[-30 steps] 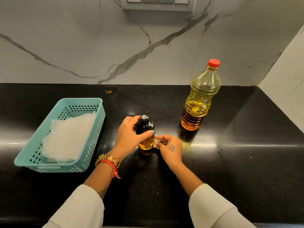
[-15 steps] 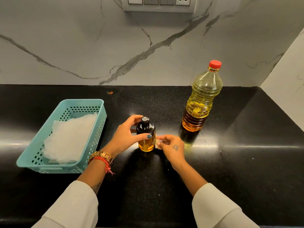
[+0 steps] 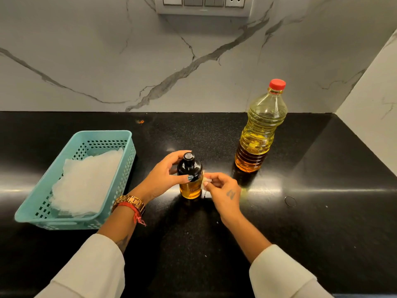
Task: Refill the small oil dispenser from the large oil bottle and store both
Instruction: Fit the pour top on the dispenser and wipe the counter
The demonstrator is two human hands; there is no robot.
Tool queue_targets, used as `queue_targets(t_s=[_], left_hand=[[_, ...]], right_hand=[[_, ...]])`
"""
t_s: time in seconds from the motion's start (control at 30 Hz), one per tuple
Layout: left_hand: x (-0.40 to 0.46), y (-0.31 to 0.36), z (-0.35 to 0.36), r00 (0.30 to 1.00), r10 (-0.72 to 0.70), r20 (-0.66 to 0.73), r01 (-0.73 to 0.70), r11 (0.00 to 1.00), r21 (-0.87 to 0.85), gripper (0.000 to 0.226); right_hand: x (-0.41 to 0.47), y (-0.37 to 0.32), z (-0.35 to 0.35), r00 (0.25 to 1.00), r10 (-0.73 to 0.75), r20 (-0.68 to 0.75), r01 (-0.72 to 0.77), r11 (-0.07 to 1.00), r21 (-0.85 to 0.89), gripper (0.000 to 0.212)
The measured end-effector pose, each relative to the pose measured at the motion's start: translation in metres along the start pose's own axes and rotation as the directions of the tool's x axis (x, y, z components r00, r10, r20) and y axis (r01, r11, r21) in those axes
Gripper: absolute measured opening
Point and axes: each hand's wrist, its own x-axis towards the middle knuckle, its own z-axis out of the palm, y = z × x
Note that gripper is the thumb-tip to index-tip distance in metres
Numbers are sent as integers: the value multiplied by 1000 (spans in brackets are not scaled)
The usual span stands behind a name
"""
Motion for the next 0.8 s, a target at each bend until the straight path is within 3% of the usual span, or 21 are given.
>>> queue_targets(t_s=[0.2, 0.43, 0.63, 0.8], left_hand=[[-1, 2, 9, 997, 18, -70, -17, 1000, 7, 60], [-7, 0, 25, 957, 64, -282, 6, 970, 241, 65], [-6, 2, 18, 960, 116, -254, -46, 962, 268, 70], [-5, 1, 16, 966, 105, -235, -52, 974, 220, 62]], right_hand=[[16, 14, 10, 992, 126, -11, -126, 975, -181, 15], [15, -26, 0, 999, -47, 21, 49, 996, -77, 22], [4, -5, -2, 998, -22, 59, 27, 995, -92, 23], [36, -27, 2, 970, -166, 178, 191, 972, -135, 27]])
